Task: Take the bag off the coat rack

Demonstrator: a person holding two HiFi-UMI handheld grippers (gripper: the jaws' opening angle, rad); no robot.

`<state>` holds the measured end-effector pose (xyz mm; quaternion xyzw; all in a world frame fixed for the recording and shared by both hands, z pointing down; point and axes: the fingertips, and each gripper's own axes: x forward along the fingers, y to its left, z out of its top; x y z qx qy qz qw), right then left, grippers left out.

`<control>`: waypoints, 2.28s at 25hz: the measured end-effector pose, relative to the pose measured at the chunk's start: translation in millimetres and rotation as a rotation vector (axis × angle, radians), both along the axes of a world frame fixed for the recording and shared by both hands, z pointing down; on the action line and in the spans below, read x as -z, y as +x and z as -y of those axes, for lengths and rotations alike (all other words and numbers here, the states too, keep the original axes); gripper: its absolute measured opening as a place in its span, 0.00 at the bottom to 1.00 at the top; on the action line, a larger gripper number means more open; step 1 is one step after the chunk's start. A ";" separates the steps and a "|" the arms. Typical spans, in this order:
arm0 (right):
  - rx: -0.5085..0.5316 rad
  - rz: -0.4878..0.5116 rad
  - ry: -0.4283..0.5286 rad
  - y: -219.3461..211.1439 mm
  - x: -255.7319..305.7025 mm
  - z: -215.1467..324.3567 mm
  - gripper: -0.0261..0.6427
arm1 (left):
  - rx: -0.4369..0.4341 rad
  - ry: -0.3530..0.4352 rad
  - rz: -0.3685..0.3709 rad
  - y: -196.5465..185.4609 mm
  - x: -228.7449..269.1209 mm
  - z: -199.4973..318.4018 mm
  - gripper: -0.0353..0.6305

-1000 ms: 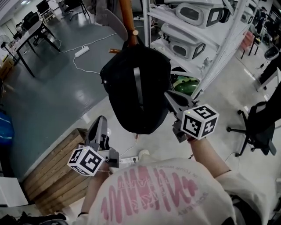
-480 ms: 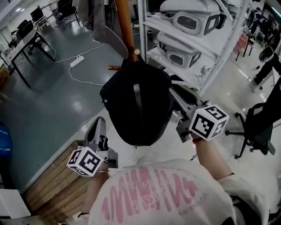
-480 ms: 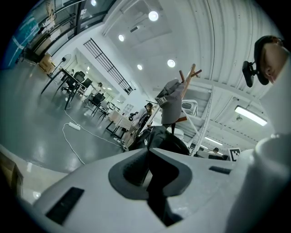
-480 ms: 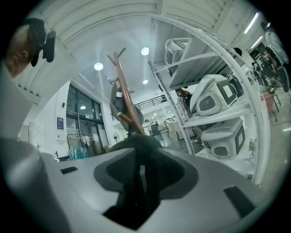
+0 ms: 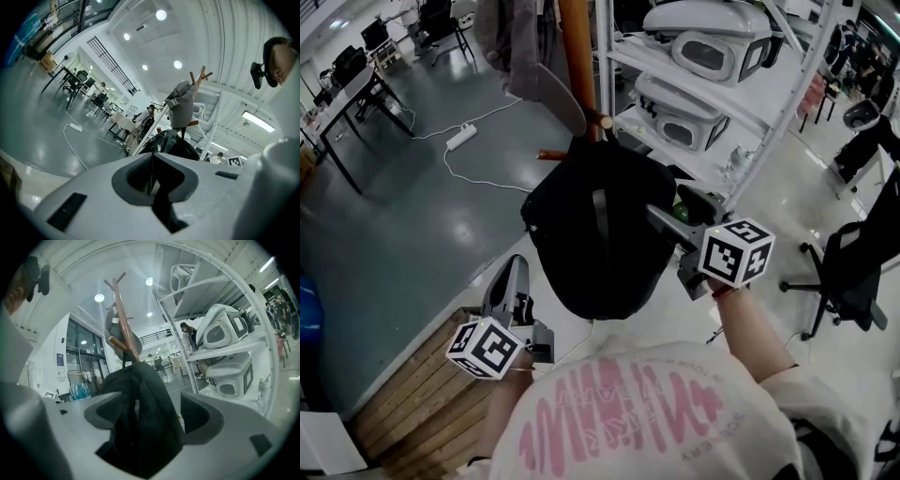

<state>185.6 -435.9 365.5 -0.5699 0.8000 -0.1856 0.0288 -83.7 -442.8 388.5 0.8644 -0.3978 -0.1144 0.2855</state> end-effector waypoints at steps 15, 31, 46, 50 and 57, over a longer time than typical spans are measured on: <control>-0.019 0.001 0.007 -8.1 -21.0 33.8 0.62 | -0.031 0.004 -0.007 -15.3 -10.6 35.2 0.06; -0.016 -0.068 -0.068 2.2 -35.5 40.4 0.44 | -0.132 0.073 0.003 -6.0 -2.1 42.5 0.07; 0.016 -0.046 -0.030 2.9 -36.2 41.4 0.45 | -0.361 0.265 -0.058 30.0 43.3 38.3 0.45; 0.010 -0.046 -0.025 3.9 -36.6 42.3 0.46 | -0.394 0.270 0.051 49.4 30.7 40.3 0.54; 0.006 -0.040 -0.015 3.6 -38.2 42.5 0.46 | -0.406 0.316 0.111 75.6 33.7 51.0 0.56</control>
